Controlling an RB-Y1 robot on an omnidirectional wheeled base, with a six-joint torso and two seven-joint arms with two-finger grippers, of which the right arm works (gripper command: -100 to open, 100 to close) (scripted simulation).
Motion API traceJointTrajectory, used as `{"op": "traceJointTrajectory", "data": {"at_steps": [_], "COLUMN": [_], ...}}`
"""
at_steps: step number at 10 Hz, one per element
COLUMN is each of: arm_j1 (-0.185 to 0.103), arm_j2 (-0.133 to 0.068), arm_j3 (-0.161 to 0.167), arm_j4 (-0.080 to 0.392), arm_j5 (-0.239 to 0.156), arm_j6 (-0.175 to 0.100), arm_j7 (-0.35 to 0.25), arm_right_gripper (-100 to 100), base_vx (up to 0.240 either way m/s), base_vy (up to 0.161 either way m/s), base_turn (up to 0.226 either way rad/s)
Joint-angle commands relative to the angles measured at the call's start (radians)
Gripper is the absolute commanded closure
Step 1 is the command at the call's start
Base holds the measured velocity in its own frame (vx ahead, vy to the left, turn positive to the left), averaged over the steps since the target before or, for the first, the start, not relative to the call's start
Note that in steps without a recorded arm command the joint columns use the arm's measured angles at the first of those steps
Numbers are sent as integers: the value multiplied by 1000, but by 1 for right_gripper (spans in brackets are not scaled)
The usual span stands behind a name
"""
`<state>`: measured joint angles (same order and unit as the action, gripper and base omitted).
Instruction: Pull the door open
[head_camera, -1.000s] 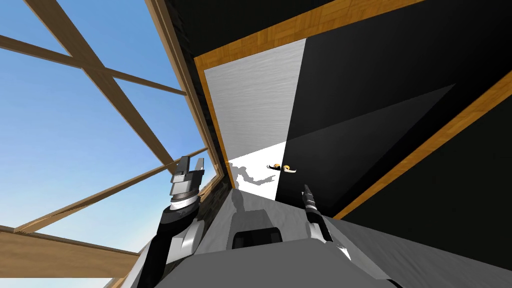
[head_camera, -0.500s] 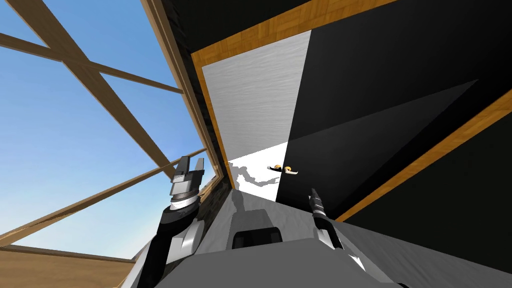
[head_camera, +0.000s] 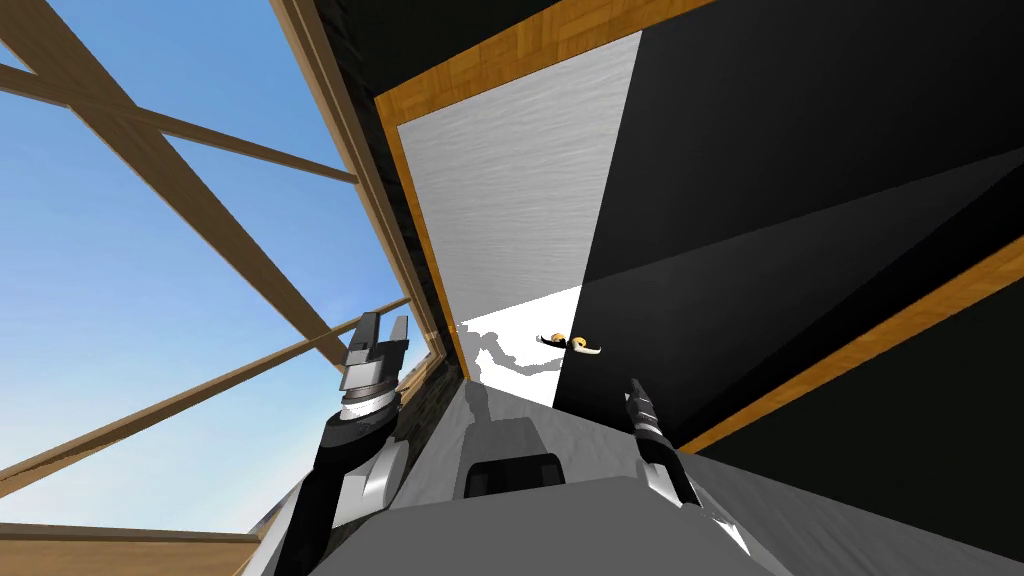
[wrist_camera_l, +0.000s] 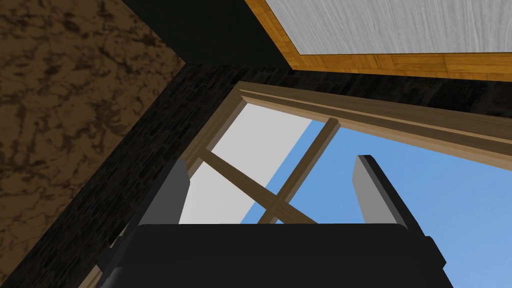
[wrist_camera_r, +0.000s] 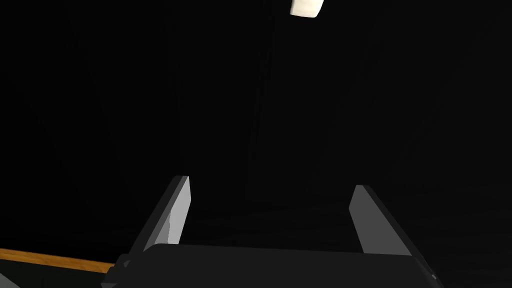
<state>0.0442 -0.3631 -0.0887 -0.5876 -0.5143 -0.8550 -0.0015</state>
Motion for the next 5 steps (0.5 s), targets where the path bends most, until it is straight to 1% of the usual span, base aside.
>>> {"op": "traceJointTrajectory", "data": {"at_steps": [1, 2, 3, 5], "arm_j1": [-1, -2, -10, -28], "arm_j2": [-6, -7, -4, 6], "arm_j3": [4, 5, 13, 28], "arm_j4": [8, 7, 3, -7], "arm_j5": [-1, 0, 3, 11], "arm_j6": [-4, -5, -8, -10], "arm_j7": [-13, -16, -22, -28], "arm_right_gripper": [-100, -100, -100, -100], "base_vx": [104, 165, 159, 192], "base_vy": [-54, -66, -64, -31], "base_turn": [128, 117, 113, 135]}}
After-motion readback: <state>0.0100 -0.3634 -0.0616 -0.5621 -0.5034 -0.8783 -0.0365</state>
